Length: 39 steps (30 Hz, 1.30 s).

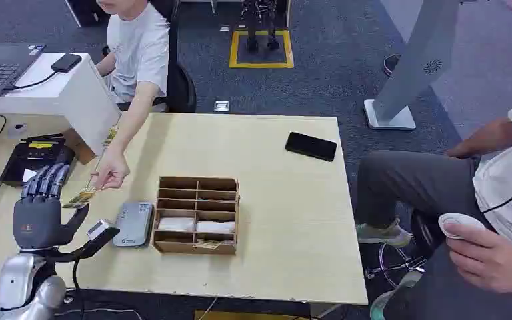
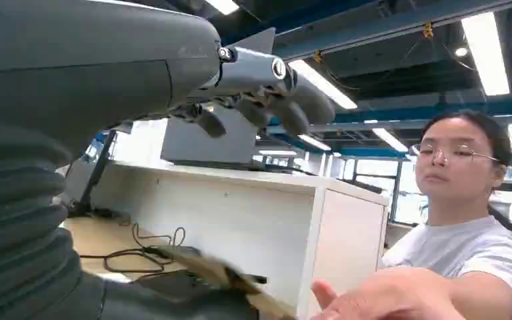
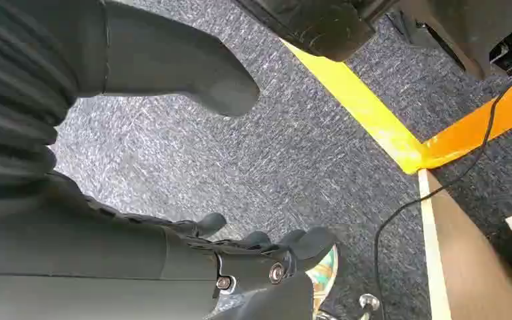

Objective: Pass the card to the sensor for recognition and then transmit it.

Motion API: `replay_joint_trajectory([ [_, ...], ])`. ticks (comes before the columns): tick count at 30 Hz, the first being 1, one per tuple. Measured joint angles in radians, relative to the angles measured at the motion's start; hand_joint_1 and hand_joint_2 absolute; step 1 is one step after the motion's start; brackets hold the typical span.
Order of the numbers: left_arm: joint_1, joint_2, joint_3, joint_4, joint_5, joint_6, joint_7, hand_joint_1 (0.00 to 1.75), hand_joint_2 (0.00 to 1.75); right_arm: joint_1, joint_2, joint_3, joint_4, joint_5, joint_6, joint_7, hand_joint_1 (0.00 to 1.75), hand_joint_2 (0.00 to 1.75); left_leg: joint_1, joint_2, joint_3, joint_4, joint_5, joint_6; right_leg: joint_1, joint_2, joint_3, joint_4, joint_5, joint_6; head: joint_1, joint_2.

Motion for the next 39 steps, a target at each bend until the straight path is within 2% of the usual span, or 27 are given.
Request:
replay_joint_trajectory([
  [15,0.000,0.001,0.000,0.000,0.016,0.002,-0.014,1.75,1.75,0.000,0.000,0.000,0.000,0.002,0.000,-0.001,0.00,1.75,0.000,0.000,0.000,0.000,0.000,0.000,0.000,0.000,0.000,0.000,0.000,0.000,0.000,0.000],
  [21,0.001,-0.001,0.000,0.000,0.147,-0.014,-0.078,1.75,1.75,-0.001,0.000,0.000,0.000,0.003,0.000,-0.001,0.00,1.75,0.000,0.000,0.000,0.000,0.000,0.000,0.000,0.000,0.000,0.000,0.000,0.000,0.000,0.000],
  [23,0.001,-0.008,0.000,-0.007,0.224,-0.064,-0.086,1.75,1.75,-0.001,0.000,-0.001,0.000,0.002,-0.002,0.000,0.00,1.75,0.000,0.000,0.000,0.000,0.000,0.000,0.000,0.000,0.000,0.000,0.000,0.000,0.000,0.000],
  [25,-0.002,-0.024,0.000,-0.019,0.345,-0.170,-0.080,1.75,1.75,0.000,0.000,-0.002,0.000,0.000,-0.011,0.002,0.00,1.75,0.000,0.000,0.000,0.000,0.000,0.000,0.000,0.000,0.000,0.000,0.000,0.000,0.000,0.000],
  [27,-0.005,-0.040,0.000,-0.028,0.386,-0.214,-0.074,1.75,1.75,0.001,0.000,-0.004,0.000,-0.001,-0.018,0.003,0.00,1.75,0.000,0.000,0.000,0.000,0.000,0.000,0.000,0.000,0.000,0.000,0.000,0.000,0.000,0.000],
  [29,-0.014,-0.055,0.000,-0.034,0.433,-0.269,-0.043,1.75,1.75,0.002,0.000,-0.006,0.000,-0.002,-0.020,0.010,0.00,1.75,-0.001,0.000,0.000,0.000,0.000,0.000,0.000,0.000,0.000,0.000,0.000,0.000,0.000,0.000],
  [33,-0.039,-0.104,0.000,-0.034,0.592,-0.432,0.059,1.75,1.75,0.002,0.005,-0.021,0.000,-0.006,-0.037,0.014,0.00,1.75,0.000,0.000,0.000,0.000,0.000,0.000,0.000,0.000,0.000,0.000,0.000,0.000,0.000,0.000],
  [36,-0.045,-0.129,0.000,-0.034,0.647,-0.473,0.091,1.75,1.75,0.003,0.008,-0.026,0.000,-0.006,-0.045,0.014,0.00,1.75,0.000,0.001,0.000,0.000,0.000,0.000,0.000,0.001,-0.001,0.000,0.000,0.000,0.000,0.000],
  [39,-0.044,-0.144,0.000,-0.034,0.650,-0.489,0.115,1.75,1.75,0.004,0.010,-0.030,0.000,-0.006,-0.051,0.022,0.00,1.75,0.000,0.001,0.000,0.000,0.000,0.000,0.000,0.001,-0.001,0.000,0.000,0.000,0.000,0.000],
])
